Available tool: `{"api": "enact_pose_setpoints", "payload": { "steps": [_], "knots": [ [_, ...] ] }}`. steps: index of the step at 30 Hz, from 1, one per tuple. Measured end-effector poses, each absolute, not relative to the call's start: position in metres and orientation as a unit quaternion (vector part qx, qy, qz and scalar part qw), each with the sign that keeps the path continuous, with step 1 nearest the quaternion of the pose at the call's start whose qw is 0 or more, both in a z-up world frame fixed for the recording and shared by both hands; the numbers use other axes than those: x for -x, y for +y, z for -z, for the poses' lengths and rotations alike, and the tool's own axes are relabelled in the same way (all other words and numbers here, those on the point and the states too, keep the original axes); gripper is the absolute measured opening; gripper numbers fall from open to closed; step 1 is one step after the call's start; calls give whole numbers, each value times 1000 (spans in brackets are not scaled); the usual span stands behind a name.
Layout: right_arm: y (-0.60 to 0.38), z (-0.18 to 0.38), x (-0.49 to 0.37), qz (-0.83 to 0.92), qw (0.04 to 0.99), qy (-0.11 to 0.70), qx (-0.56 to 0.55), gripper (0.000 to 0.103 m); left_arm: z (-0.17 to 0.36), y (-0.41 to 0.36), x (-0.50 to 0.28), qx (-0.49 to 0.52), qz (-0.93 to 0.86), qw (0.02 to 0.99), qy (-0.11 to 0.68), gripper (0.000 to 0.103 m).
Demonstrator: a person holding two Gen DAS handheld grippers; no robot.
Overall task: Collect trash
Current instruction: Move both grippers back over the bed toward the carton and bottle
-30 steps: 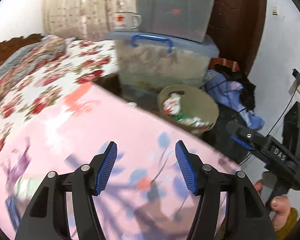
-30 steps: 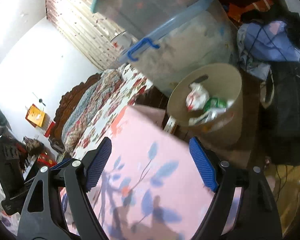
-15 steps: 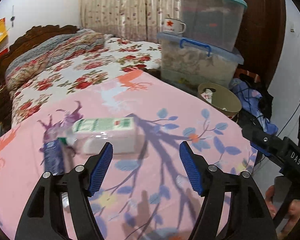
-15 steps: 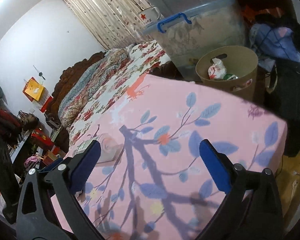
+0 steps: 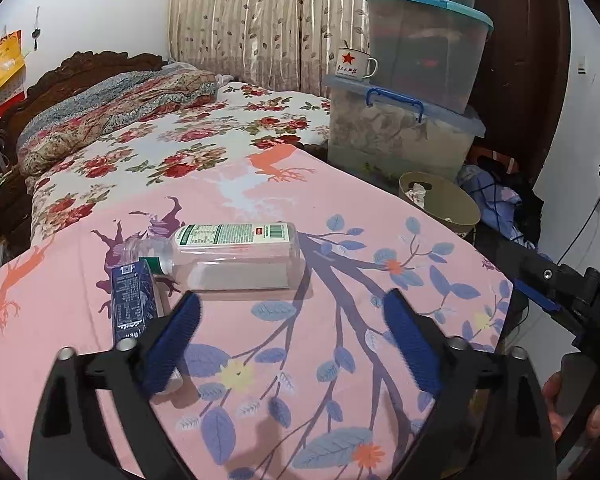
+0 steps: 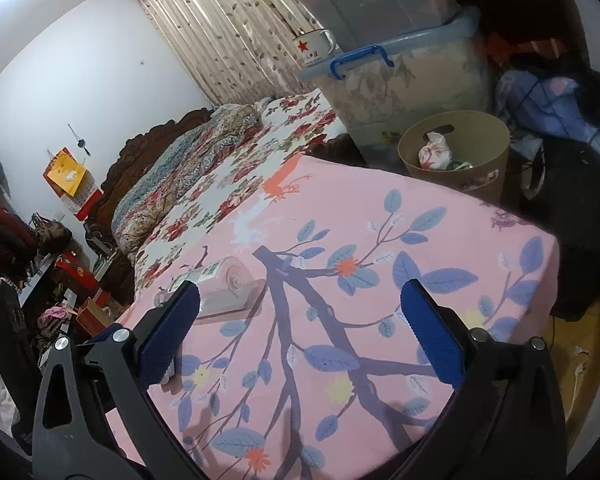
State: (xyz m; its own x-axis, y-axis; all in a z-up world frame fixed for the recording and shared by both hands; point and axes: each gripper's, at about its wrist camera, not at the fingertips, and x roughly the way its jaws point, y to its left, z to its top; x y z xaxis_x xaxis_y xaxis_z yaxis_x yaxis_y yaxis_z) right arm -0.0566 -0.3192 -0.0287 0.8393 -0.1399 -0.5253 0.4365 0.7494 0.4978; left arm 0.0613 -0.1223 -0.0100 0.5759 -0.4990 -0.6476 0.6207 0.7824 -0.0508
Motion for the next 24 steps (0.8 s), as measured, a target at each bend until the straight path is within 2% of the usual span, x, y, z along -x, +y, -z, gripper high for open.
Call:
{"api": "enact_pose_setpoints", "payload": {
  "steps": [2, 18, 24],
  "knots": [
    [-321, 30, 58, 168, 902, 234, -321, 100, 10, -123, -61, -90, 319, 881, 336, 95],
    [-329, 38, 66, 168, 894, 232, -344, 100, 12, -125, -60, -64, 335, 860, 379, 94],
    [-327, 49, 65, 160, 889, 254, -346, 100, 4, -119, -52, -72, 324, 874, 354, 94]
  ]
}}
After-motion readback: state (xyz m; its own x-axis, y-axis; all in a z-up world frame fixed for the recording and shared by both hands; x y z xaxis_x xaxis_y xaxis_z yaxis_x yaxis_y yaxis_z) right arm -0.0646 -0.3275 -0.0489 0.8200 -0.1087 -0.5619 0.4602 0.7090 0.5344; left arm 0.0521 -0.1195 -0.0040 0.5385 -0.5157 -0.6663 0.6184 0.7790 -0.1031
